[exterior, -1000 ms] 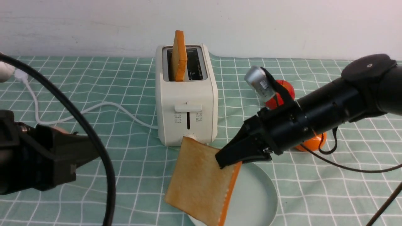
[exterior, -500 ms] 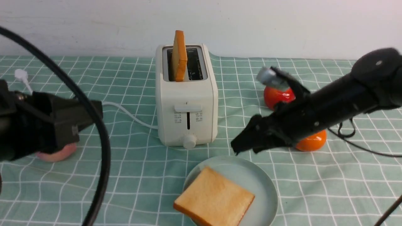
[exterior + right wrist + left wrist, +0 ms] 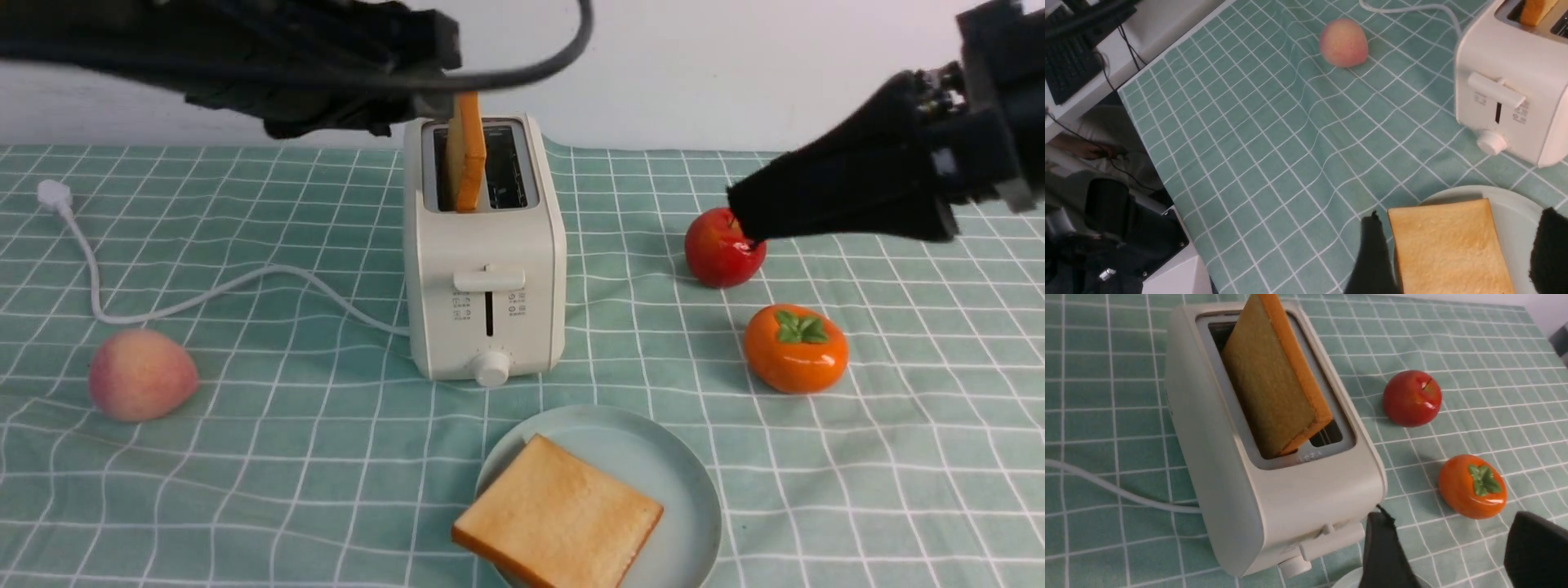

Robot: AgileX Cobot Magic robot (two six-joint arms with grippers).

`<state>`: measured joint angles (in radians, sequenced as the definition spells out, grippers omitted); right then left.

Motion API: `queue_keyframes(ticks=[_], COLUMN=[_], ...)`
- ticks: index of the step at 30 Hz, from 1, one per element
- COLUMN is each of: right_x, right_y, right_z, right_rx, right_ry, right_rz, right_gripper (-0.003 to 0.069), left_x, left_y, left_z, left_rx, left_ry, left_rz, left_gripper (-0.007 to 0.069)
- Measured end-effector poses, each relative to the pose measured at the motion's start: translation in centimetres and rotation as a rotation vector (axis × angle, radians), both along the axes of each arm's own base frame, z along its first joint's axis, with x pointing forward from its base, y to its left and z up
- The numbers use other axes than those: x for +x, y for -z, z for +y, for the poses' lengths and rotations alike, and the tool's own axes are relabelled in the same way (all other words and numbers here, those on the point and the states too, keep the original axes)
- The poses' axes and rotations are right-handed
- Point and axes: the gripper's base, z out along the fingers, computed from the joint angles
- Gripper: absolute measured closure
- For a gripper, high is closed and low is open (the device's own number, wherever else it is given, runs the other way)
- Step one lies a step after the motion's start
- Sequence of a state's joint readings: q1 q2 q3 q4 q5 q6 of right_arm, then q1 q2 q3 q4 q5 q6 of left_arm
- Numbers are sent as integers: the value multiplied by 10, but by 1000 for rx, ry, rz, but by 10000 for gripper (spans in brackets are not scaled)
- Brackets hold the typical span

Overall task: Take toasted bread from bread machine on blue coffee table place on plate.
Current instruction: 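Reach for a toast slice standing in the toaster with the left gripper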

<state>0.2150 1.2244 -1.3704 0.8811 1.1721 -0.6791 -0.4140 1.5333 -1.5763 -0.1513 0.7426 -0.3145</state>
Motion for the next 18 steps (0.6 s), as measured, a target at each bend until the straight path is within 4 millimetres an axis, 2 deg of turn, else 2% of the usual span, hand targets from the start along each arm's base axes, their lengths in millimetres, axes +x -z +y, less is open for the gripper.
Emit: queue_keyframes(ticks=[2, 3, 4, 7, 10, 13, 18], right_x=[-12, -15, -23, -36, -42, -43, -42], right_y=[2, 1, 3, 10, 16, 22, 27], right_z=[-3, -4, -6, -9, -11, -12, -14], right_rx=[2, 3, 2, -2, -7, -12, -44], right_ry=[12, 13, 25, 35, 43, 48, 72], right_rz=[9, 5, 11, 22, 43, 71, 103], right_gripper=[221, 224, 232, 238, 239, 239, 240], left_x=[25, 32, 53, 91, 114, 124, 124], left_y=[5, 6, 15, 39, 61, 62, 58], left_z=[-8, -10, -16, -27, -35, -42, -41], left_rx=[31, 31, 73, 144, 170, 155, 164], left_ry=[-39, -48, -83, -132, -157, -159, -166], left_rz=[71, 79, 131, 206, 250, 241, 233], left_gripper=[220, 218, 214, 211, 211, 211, 211])
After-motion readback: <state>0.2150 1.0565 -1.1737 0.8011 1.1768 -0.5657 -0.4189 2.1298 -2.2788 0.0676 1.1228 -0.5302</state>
